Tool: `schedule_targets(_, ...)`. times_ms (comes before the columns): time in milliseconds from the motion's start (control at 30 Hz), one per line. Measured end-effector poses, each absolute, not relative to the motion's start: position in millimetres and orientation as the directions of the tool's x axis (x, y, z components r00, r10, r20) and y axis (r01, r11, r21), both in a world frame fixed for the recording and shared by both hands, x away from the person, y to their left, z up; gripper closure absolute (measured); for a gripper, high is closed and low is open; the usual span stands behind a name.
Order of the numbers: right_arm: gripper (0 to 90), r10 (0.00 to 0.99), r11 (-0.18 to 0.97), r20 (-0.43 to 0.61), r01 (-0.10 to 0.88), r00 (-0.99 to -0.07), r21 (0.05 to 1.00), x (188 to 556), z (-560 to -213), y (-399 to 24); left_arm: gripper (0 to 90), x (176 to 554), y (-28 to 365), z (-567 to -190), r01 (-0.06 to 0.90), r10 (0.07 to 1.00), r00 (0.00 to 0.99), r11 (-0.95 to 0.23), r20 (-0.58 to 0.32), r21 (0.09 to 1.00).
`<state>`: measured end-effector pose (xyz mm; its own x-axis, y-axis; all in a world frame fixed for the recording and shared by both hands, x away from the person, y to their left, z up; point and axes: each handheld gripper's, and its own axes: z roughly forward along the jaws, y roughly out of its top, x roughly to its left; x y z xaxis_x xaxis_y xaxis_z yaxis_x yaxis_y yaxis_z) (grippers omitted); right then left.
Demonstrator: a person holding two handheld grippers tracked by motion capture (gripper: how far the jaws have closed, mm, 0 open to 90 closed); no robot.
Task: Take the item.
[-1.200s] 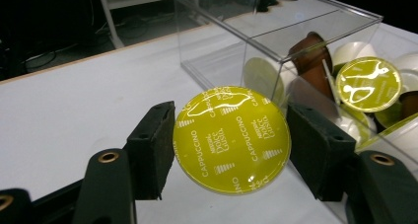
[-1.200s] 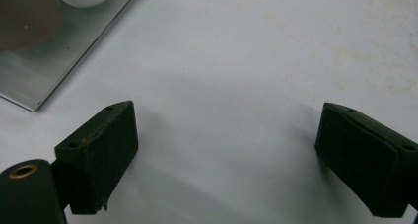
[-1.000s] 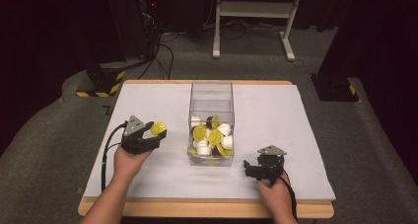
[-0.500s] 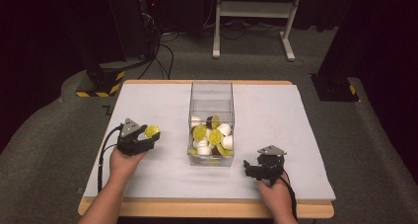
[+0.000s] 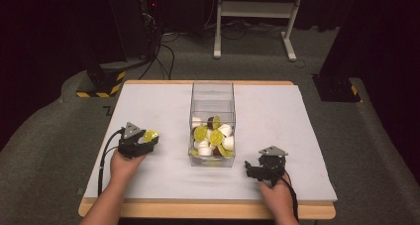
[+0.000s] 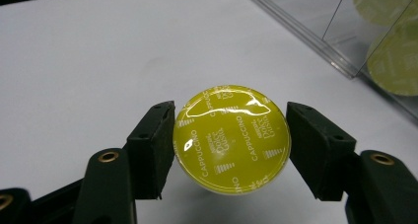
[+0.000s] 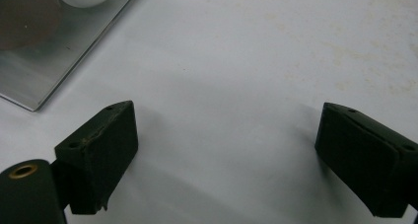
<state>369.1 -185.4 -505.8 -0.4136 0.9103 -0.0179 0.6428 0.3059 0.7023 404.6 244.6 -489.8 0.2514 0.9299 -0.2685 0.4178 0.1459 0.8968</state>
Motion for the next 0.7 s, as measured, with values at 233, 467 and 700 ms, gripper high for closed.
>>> schedule_targets(233, 9.1, 0.911, 0.305, -0.017, 0.643, -0.413, 0.702, 369.1, -505.8, -185.3, 37.9, 407.0, 242.9, -499.2, 0.419, 0.925, 0.244, 0.170, -0.291, 0.892)
schedule_targets(467, 9.0, 0.911, 0.305, -0.017, 0.643, -0.413, 0.703, 369.1, -505.8, -185.3, 37.7, 406.2, 244.2, -502.1, 0.425, 0.934, 0.237, 0.149, -0.268, 0.893)
schedule_targets(700, 9.1, 0.910, 0.306, -0.018, 0.643, -0.413, 0.702, 369.0, -505.7, -185.4, 31.8, 408.2, 245.4, -504.7, 0.440, 0.935, 0.217, 0.161, -0.279, 0.884)
